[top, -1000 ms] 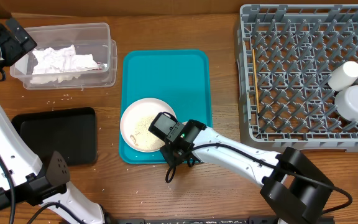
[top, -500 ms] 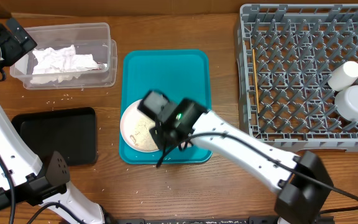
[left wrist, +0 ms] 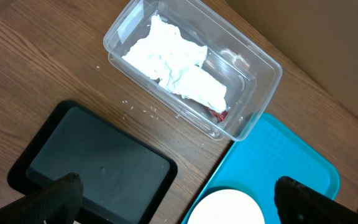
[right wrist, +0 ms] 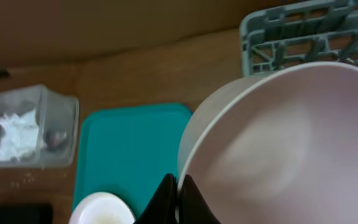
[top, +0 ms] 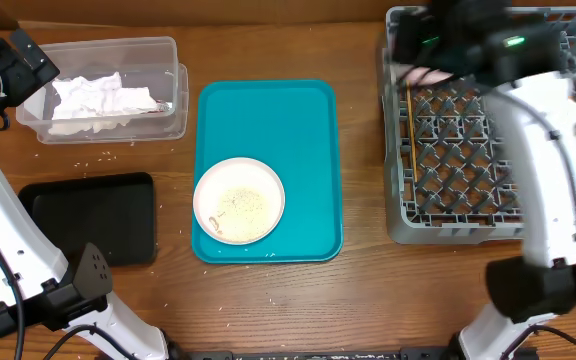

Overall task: Sort waste into correct bins and load items into the dishwasher
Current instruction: 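Carry the pink bowl right and set it in the dish rack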

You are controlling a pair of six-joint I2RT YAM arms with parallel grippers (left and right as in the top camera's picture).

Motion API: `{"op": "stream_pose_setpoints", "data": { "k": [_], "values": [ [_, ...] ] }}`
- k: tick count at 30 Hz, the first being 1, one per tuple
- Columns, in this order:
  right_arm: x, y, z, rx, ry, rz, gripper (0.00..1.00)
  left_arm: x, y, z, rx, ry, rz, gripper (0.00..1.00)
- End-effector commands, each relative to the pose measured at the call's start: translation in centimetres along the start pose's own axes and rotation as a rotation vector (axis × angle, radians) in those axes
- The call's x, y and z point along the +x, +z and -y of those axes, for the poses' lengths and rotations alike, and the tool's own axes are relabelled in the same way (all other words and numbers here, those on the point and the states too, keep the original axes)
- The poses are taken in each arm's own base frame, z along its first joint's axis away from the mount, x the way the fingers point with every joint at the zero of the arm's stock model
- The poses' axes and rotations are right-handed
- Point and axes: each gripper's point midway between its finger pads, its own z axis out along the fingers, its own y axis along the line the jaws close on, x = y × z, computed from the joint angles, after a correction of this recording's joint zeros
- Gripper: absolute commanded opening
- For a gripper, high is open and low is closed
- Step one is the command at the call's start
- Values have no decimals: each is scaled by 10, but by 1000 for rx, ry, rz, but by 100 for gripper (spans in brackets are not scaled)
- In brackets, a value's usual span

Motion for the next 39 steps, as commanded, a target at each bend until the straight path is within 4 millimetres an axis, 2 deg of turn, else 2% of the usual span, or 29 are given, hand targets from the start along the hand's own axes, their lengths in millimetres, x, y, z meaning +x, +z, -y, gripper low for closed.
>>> {"op": "stream_pose_setpoints", "data": {
  "k": [1, 5, 8, 10, 13, 23, 29, 34, 39],
  "values": [
    [-17, -16, 13, -275, 66, -29, 4, 0, -1, -2, -8, 17, 3, 100],
    [-39, -22, 52, -465, 168, -15, 4, 0, -1, -2, -8, 17, 4, 100],
    [-48, -25, 68, -596, 208, -12, 4, 0, -1, -2, -8, 17, 4, 100],
    [-52, -21, 81, -627, 228, -9, 4, 0, -1, -2, -8, 17, 4, 100],
    [-58, -4, 101, -619, 288, -12, 4, 0, -1, -2, -8, 17, 4, 100],
    [-82, 52, 130, -684, 467, -15, 4, 0, -1, -2, -8, 17, 4, 100],
    [-69, 94, 162, -638, 623, -78, 4, 0, -1, -2, -8, 17, 4, 100],
    [-56, 108, 183, -535, 683, -95, 4, 0, -1, -2, -8, 17, 4, 100],
    [-49, 110, 201, -464, 720, -95, 4, 0, -1, -2, -8, 17, 4, 100]
  ]
}}
